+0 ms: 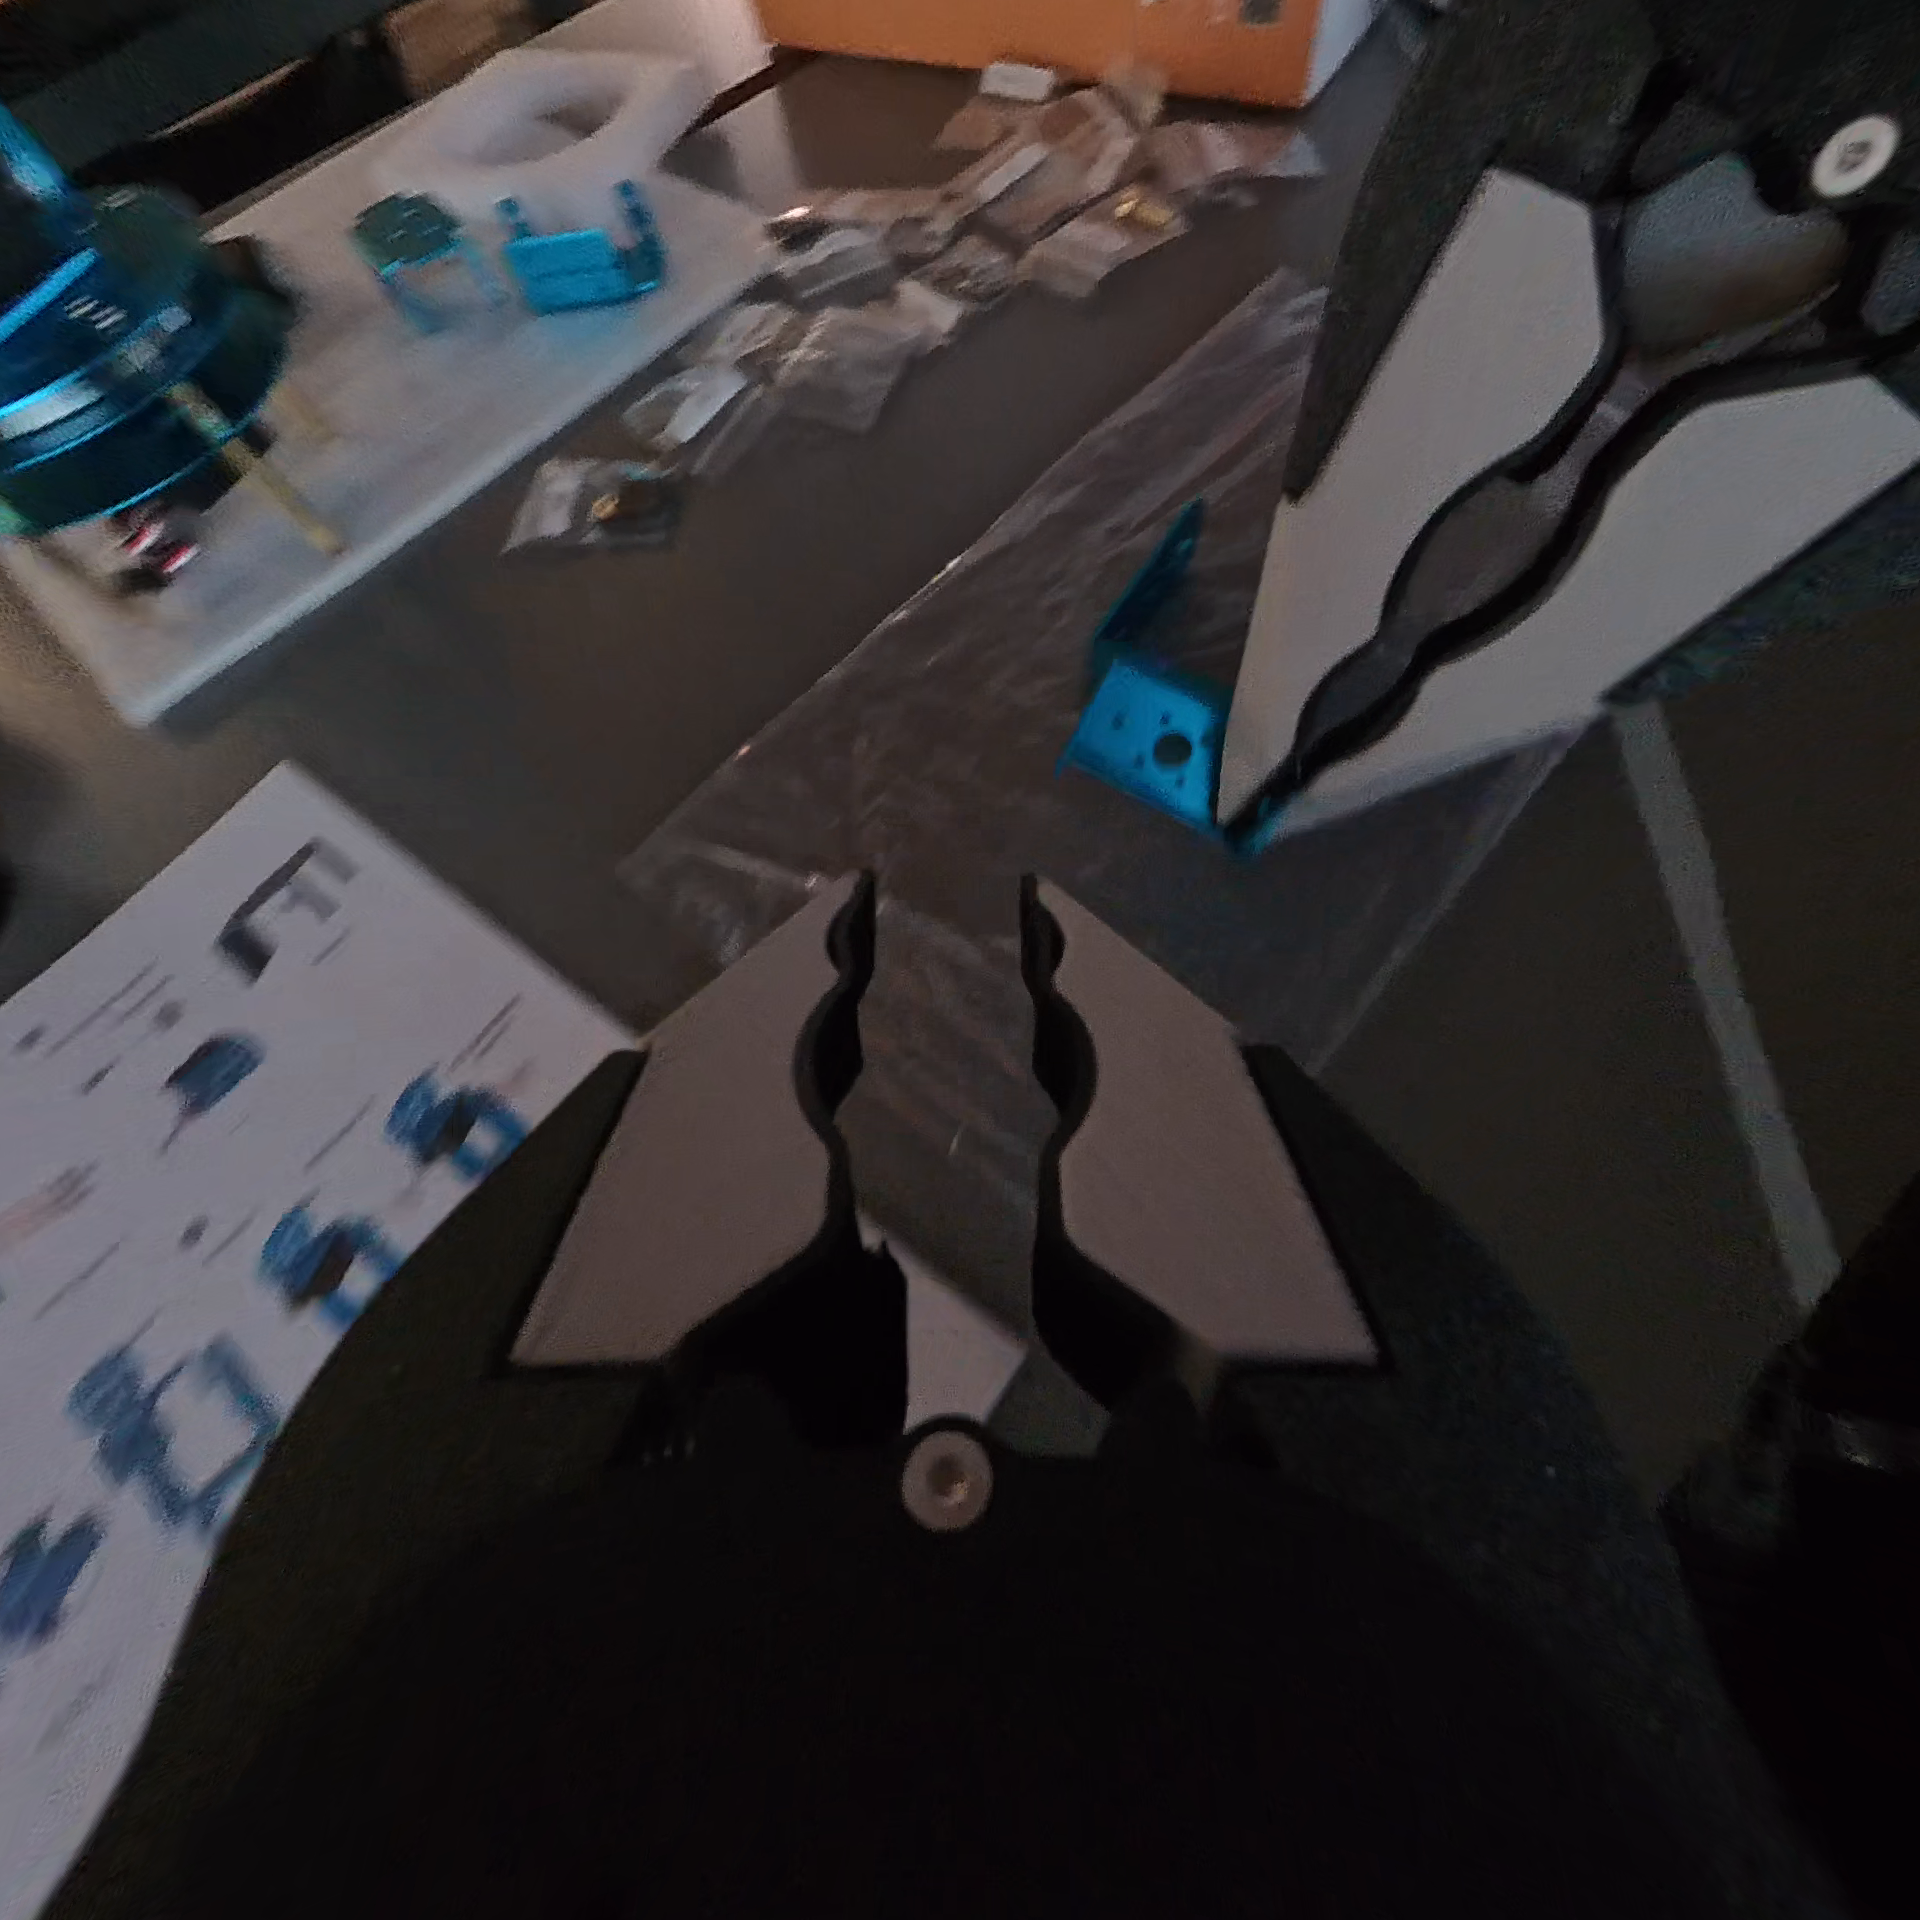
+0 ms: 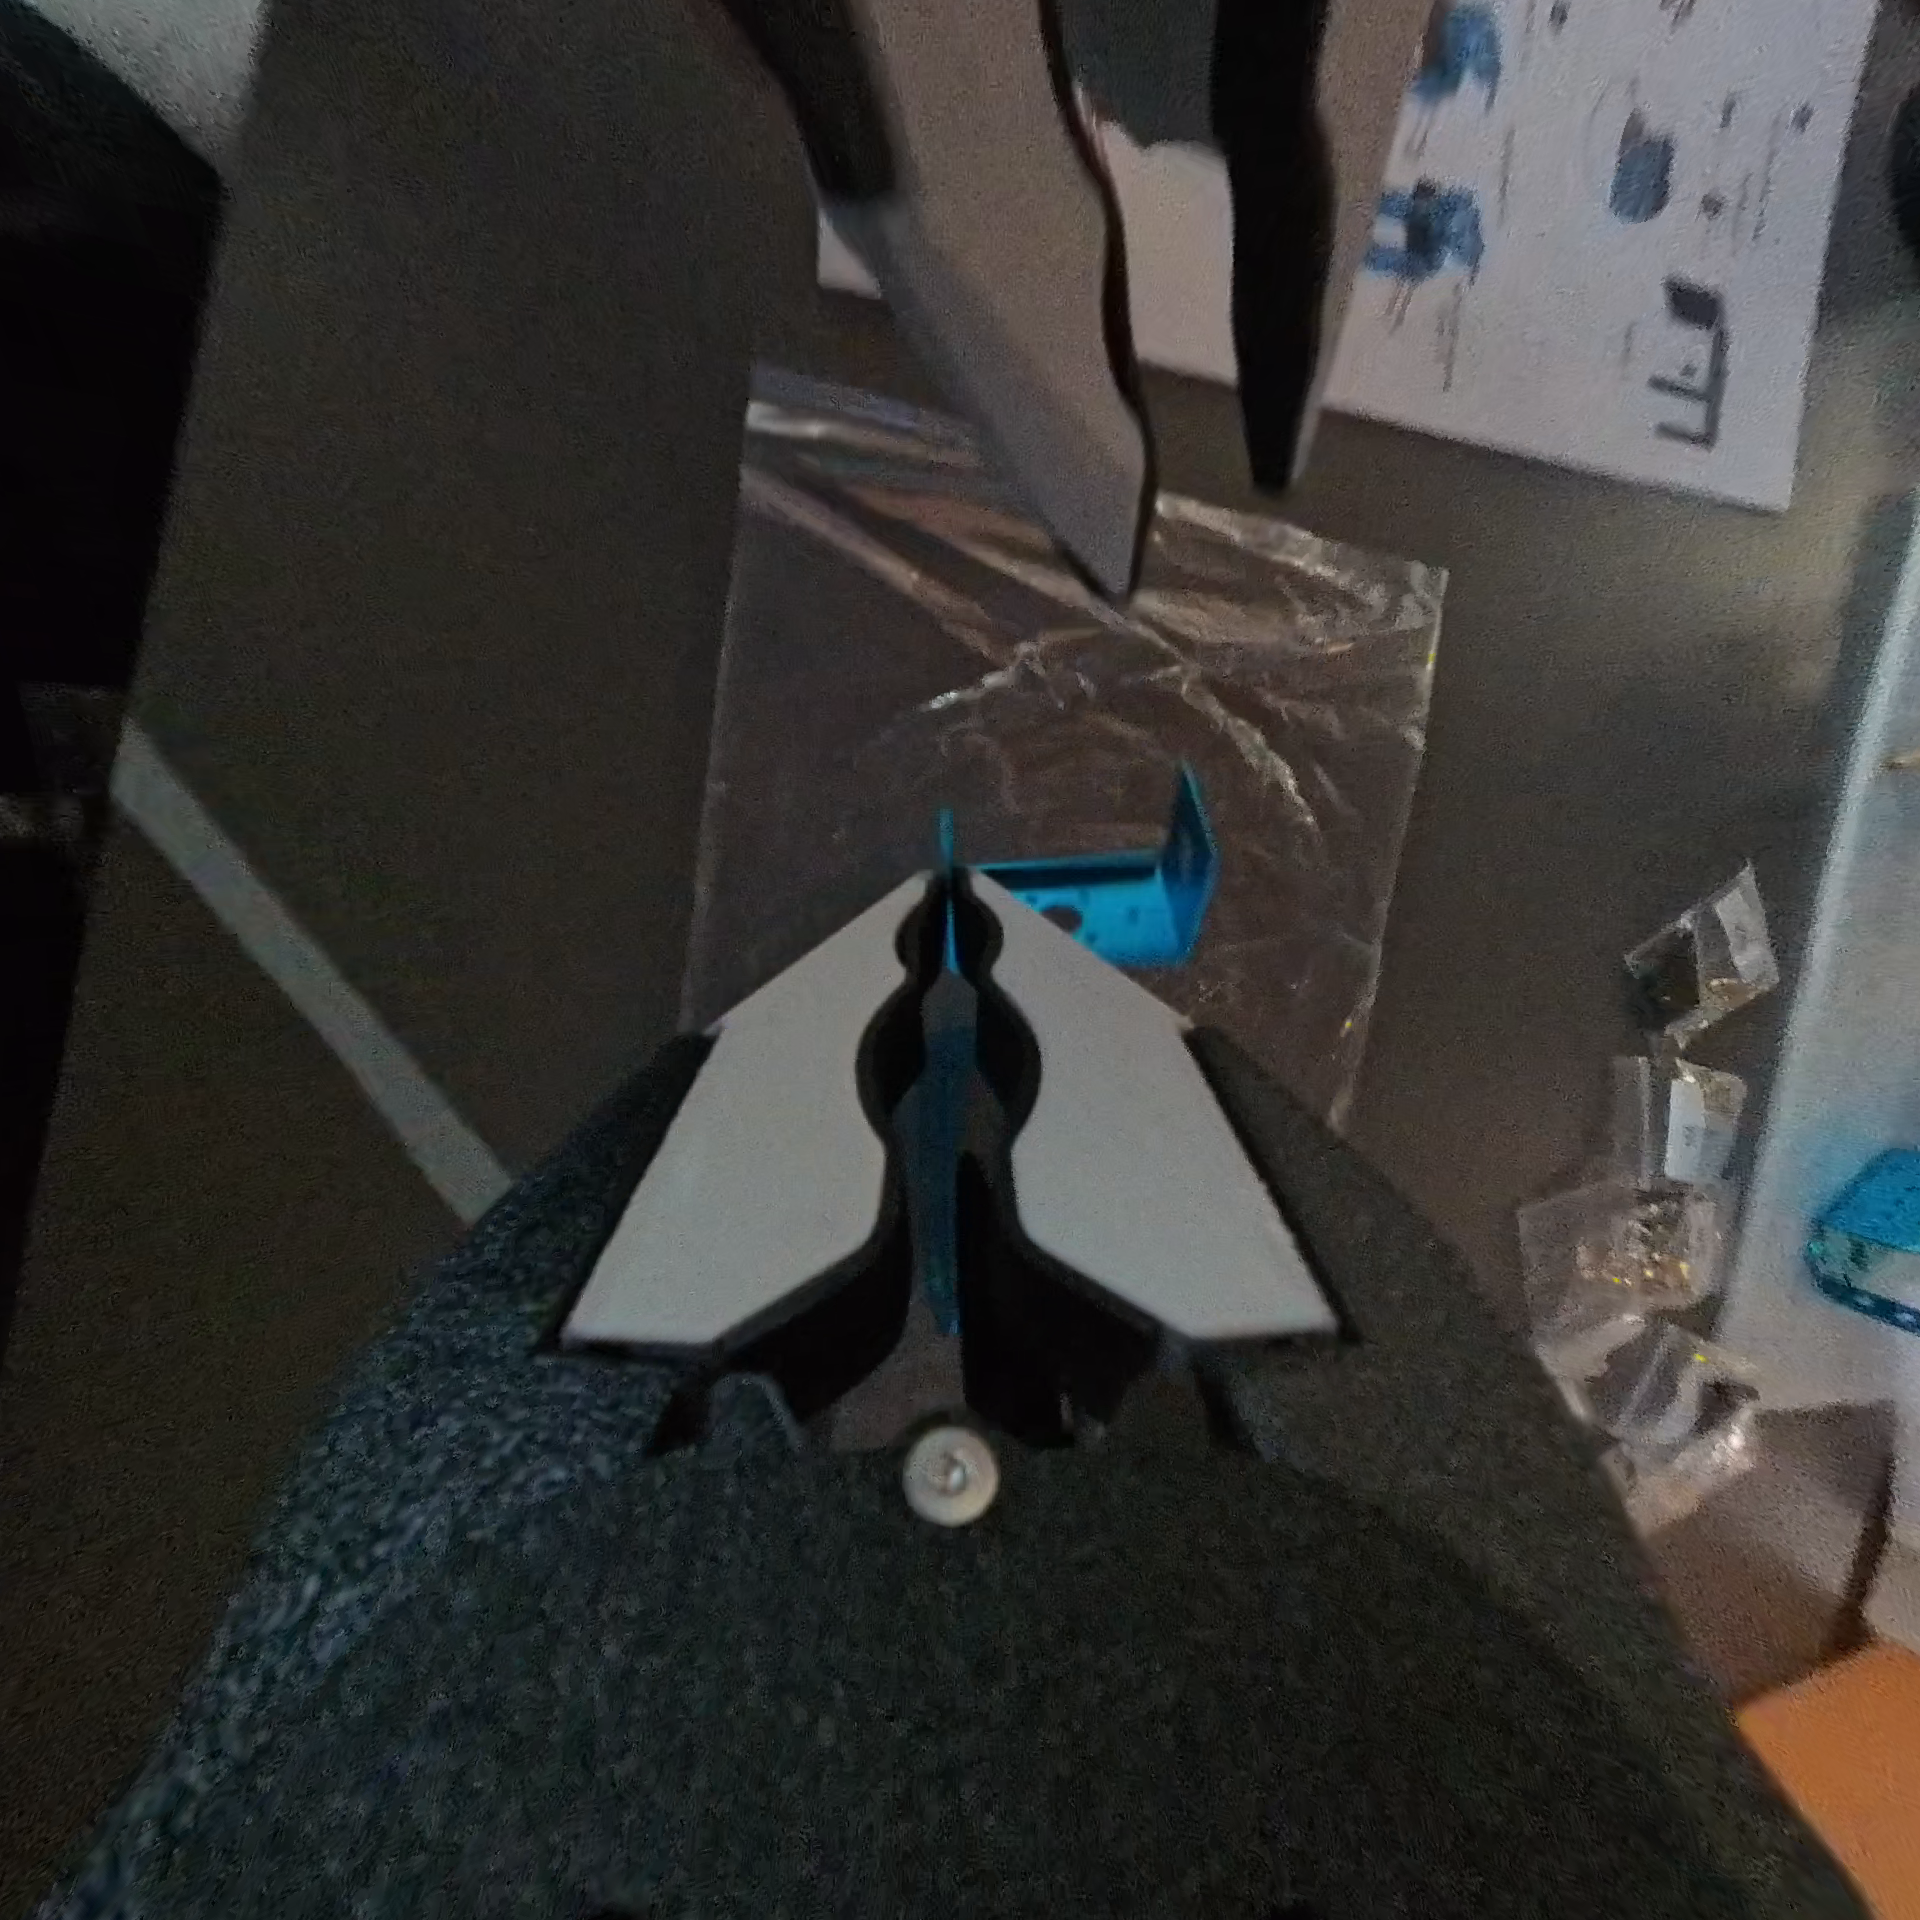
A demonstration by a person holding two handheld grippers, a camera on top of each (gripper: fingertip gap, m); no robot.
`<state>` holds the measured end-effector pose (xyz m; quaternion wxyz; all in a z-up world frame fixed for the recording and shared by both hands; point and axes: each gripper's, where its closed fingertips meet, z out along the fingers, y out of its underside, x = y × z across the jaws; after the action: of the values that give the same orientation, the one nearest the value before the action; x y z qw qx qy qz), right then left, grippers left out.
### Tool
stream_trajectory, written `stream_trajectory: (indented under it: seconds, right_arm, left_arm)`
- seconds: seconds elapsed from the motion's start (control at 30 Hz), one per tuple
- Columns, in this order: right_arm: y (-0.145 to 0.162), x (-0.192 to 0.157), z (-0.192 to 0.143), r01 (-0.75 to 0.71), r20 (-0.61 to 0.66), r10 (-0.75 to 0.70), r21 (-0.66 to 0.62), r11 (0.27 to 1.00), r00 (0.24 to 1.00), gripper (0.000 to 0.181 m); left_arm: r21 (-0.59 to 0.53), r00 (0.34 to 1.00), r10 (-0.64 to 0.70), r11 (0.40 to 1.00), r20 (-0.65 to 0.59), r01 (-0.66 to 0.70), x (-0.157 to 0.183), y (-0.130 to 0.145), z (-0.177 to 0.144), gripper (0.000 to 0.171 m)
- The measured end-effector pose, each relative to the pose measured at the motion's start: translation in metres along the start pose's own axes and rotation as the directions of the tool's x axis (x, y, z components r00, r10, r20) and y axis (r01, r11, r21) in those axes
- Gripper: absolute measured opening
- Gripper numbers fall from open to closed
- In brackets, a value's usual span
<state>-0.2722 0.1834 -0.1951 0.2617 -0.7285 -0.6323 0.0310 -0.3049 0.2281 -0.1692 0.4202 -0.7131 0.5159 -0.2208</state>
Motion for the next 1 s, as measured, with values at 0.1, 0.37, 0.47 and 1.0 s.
stream_trajectory:
  seconds: [0.1, 0.37, 0.47, 1.0]
  right_arm:
    - [0.013, -0.009, 0.010, 0.003, 0.101, 0.020, -0.218, 0.976, 0.995, 0.001]
    - [0.023, -0.002, 0.011, 0.062, 0.110, -0.014, -0.448, 0.892, 0.994, 0.001]
    - [0.022, -0.006, 0.001, 0.032, 0.165, 0.059, -0.501, 0.865, 0.985, 0.024]
    - [0.022, -0.015, -0.042, -0.414, -0.006, 0.421, 0.162, 0.896, 0.907, 0.037]
  left_arm:
    - [0.022, 0.996, -0.063, 0.998, 0.065, 0.062, -0.016, 0.022, -0.036, 0.027]
    - [0.205, 0.963, -0.215, 0.962, 0.160, 0.181, -0.019, 0.074, -0.122, 0.023]
    - [0.240, 0.945, -0.289, 0.939, 0.152, 0.248, -0.018, 0.091, -0.140, 0.023]
    - [0.426, 0.858, -0.513, 0.775, -0.008, 0.467, -0.036, 0.103, -0.191, 0.024]
